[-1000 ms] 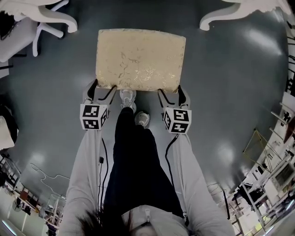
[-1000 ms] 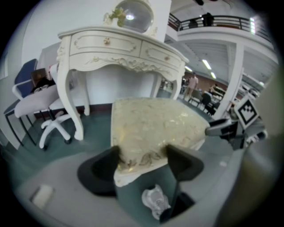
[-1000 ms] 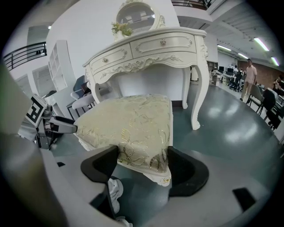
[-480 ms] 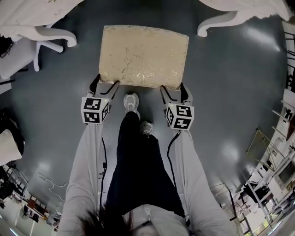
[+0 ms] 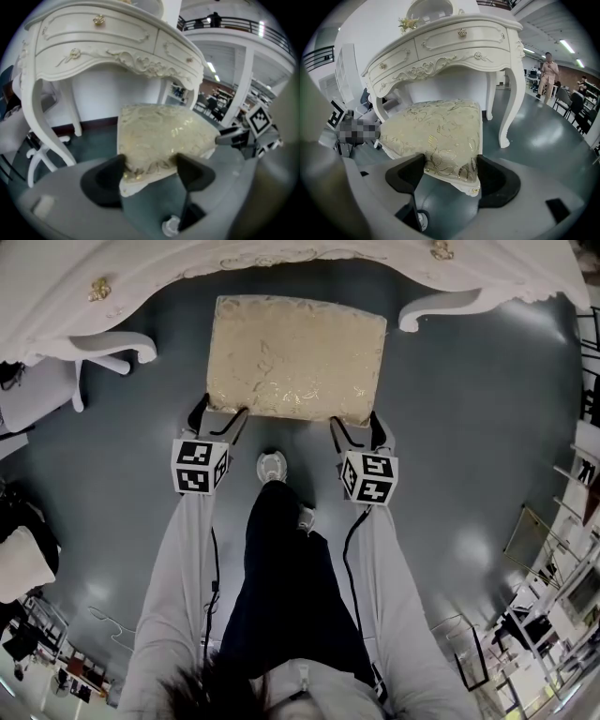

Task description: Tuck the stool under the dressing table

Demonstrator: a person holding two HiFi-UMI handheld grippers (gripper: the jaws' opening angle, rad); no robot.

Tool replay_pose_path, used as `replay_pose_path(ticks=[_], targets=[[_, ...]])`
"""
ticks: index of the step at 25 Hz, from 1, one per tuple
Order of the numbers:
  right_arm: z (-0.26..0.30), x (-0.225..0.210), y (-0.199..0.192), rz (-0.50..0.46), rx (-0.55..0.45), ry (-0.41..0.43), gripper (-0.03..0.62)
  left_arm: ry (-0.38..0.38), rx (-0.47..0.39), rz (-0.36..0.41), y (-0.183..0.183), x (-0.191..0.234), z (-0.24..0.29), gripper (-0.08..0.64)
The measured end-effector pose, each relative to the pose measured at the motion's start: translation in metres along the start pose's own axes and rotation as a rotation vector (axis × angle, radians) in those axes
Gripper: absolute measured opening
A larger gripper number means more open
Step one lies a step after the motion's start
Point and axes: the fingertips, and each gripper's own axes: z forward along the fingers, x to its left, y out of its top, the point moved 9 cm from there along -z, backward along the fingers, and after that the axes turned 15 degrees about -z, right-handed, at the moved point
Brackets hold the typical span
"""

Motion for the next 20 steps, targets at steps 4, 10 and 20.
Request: replay_pose_path(ticks=[4, 10, 20], targets=[[0.013, -0.012, 0.017, 0.0, -0.002, -0.016, 0.357, -0.011, -0.002, -0.004, 0.02, 0.003, 0.014, 0.355], [0.033, -0.026, 0.041, -0.001, -0.004, -0.028, 0.354, -0.026, -0.017, -0.005, 0.046, 0.01, 0.033, 0.354], [0.052, -0.039, 0.069, 0.005, 0.025, -0.042, 0.35, -0.033, 0.006, 0.015, 0.08, 0.019, 0.054, 0.354]])
